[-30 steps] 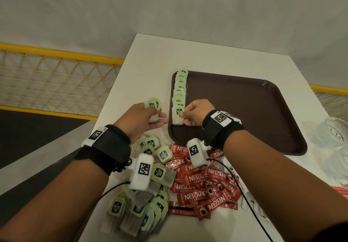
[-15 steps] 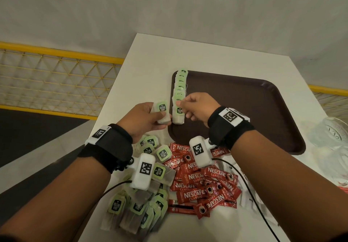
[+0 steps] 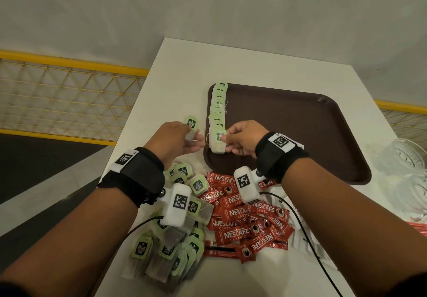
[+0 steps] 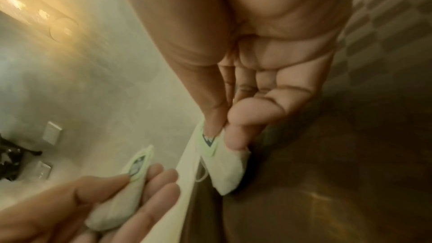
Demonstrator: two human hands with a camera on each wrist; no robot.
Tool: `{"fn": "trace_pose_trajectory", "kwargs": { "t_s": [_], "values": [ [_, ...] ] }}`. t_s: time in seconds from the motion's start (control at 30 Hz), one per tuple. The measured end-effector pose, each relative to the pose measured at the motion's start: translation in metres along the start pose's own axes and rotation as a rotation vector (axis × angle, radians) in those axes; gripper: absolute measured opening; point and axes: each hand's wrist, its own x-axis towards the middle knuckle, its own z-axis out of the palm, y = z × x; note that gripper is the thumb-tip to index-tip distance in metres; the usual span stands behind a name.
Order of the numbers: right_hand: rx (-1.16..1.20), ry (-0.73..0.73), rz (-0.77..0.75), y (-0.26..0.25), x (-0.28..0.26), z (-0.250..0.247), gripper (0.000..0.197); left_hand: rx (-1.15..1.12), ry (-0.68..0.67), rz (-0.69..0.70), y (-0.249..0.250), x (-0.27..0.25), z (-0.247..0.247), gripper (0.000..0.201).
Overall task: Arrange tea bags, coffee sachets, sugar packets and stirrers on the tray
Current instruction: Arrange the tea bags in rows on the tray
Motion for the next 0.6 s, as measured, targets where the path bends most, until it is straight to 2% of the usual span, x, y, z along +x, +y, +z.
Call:
{"fn": "trace_pose_trajectory", "kwargs": {
  "t_s": [0.2,0.4,0.47,0.53,0.6],
  "values": [
    [-0.006,0.032,0.047,-0.005,0.003,0.008,0.014,0.088,0.026,0.058,0.002,-0.003,-0.004,0.016],
    [-0.095,0.087,0.09,-0.012,0.001,0.012,0.018,0.279,0.038,0.116,0.002,-0.002,-0.012,0.021],
    [-0.153,0.136,0.05,-0.012,0.002,0.009,0.018,0.304,0.041,0.136,0.001,-0.002,-0.013,0.026],
    [-0.18,0.173,-0.046,-0.012,0.002,0.005,0.021,0.283,0.041,0.162,0.0,-0.004,-0.012,0.017],
    [-0.136,0.097,-0.149,-0.014,-0.002,0.003,0.024,0.242,0.052,0.166,0.0,-0.005,-0.009,0.012]
  ]
}}
